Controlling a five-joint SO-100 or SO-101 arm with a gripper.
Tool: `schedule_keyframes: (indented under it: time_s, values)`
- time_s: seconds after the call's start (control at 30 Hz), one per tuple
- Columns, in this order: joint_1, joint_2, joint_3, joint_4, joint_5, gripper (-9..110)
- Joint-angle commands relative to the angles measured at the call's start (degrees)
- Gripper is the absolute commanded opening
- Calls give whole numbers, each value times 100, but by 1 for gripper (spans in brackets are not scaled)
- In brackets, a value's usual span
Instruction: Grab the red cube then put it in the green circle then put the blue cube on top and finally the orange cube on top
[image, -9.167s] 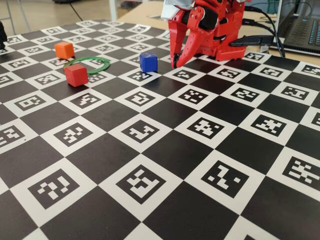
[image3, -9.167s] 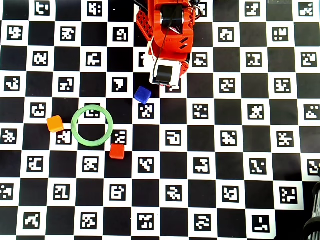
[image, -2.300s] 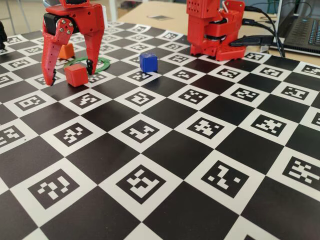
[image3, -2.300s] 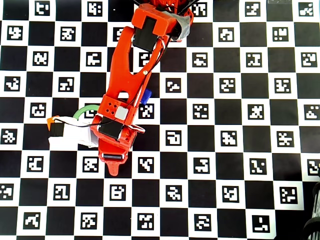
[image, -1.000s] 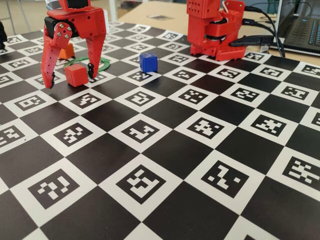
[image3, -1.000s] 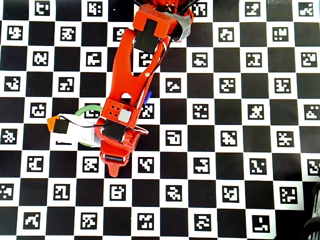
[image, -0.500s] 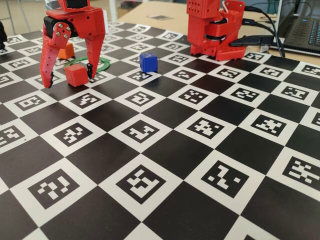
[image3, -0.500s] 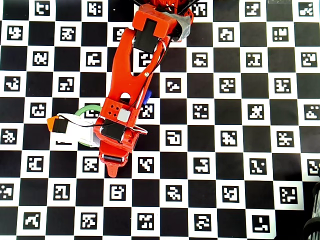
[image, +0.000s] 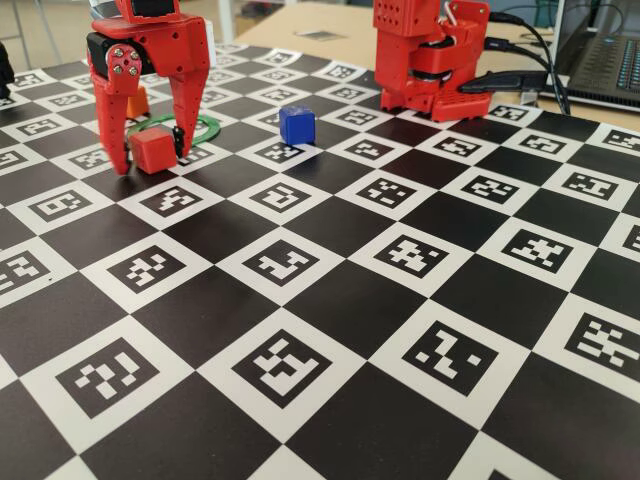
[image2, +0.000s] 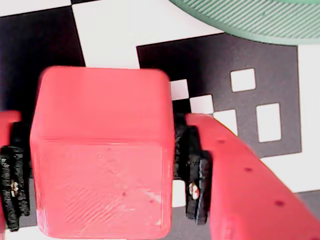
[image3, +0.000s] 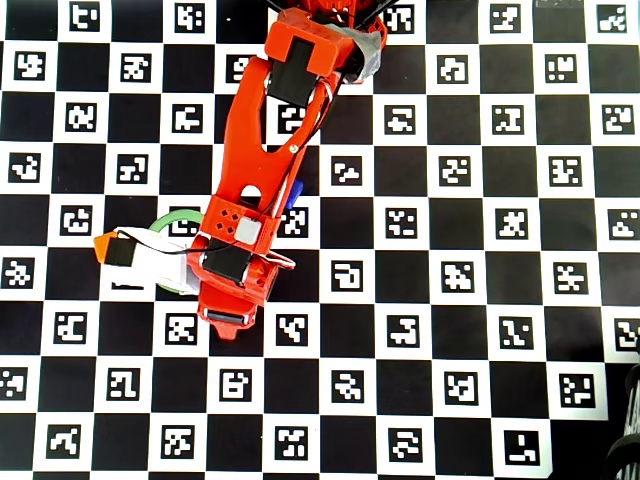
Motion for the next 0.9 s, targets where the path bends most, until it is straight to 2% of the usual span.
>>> schedule_keyframes:
  time_s: [0.0,0.4,0.87]
  values:
    - [62,220,-264,-53,-9,11]
    - [62,316,-281,26,18,8]
    - [237,1187,-1107,1327,-132,8]
